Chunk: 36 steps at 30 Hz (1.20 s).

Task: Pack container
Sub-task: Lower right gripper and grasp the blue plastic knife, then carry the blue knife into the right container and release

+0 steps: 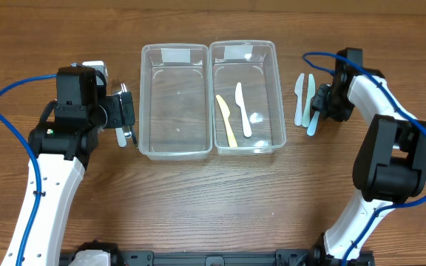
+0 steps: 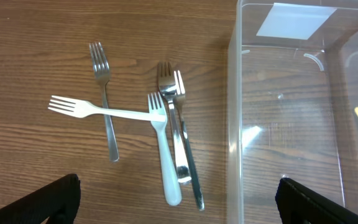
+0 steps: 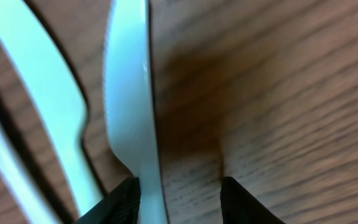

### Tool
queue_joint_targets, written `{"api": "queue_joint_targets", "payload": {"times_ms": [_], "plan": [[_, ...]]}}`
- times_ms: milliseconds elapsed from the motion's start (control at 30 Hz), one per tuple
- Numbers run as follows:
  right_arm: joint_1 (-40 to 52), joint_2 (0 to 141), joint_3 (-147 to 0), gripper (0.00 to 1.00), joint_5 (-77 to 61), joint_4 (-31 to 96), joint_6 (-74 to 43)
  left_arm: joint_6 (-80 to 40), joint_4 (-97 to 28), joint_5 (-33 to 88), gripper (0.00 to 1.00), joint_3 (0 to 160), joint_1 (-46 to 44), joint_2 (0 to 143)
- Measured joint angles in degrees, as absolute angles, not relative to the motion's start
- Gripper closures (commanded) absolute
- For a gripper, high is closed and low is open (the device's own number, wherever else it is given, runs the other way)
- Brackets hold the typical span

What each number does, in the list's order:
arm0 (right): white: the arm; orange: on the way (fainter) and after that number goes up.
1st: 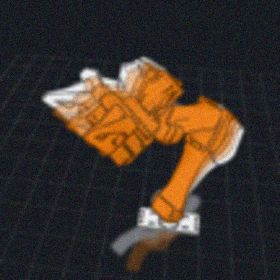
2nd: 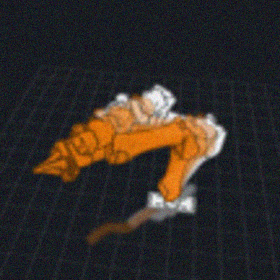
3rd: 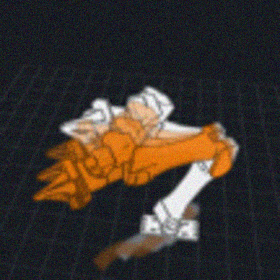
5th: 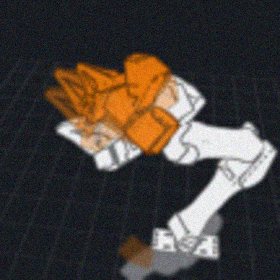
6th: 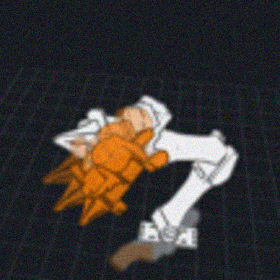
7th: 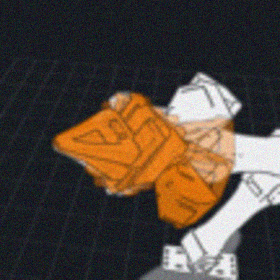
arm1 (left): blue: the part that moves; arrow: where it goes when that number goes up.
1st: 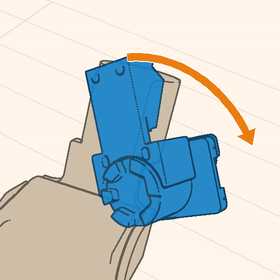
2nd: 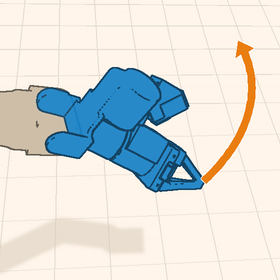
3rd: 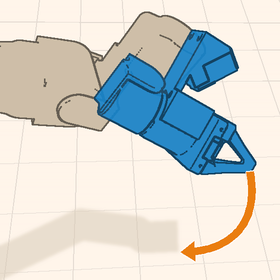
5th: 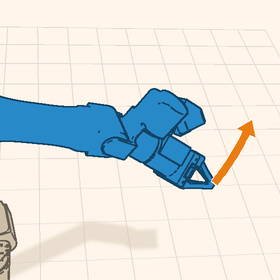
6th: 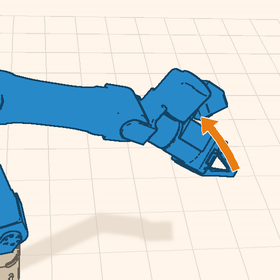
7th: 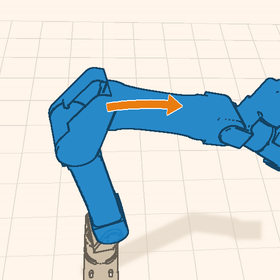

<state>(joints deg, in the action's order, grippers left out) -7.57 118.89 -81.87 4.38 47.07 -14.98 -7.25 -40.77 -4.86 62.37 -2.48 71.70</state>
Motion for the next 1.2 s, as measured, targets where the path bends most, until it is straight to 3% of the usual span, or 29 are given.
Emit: {"api": "queue_joint_targets", "payload": {"times_ms": [200, 267, 300, 433, 533, 1200], "plan": [[-7.46, 118.45, -80.42, 0.57, 4.49, 45.63, -14.92, -7.25, -40.77, -4.86, 0.00, 62.37, -2.48, 71.70], [-7.46, 118.37, -80.27, 0.86, 4.47, 45.45, -14.55, -7.25, -40.77, -4.84, 0.00, 62.37, -2.48, 71.70], [-7.46, 118.37, -80.23, 0.90, 4.71, 45.50, -14.28, -7.25, -40.80, -4.86, 0.00, 62.37, -2.48, 71.70], [-7.90, 118.34, -80.18, 0.85, 4.93, 45.69, -13.82, -7.25, -40.75, -4.86, 0.00, 62.37, -2.48, 71.70], [-7.88, 118.34, -80.18, 0.96, 4.93, 45.78, -13.85, -7.25, -40.77, -4.86, 0.00, 62.37, -2.48, 71.70], [-7.35, 116.99, -83.85, 0.96, 5.28, 52.84, -14.83, -7.25, -40.77, -4.86, 0.00, 62.37, -2.48, 71.70]]}}
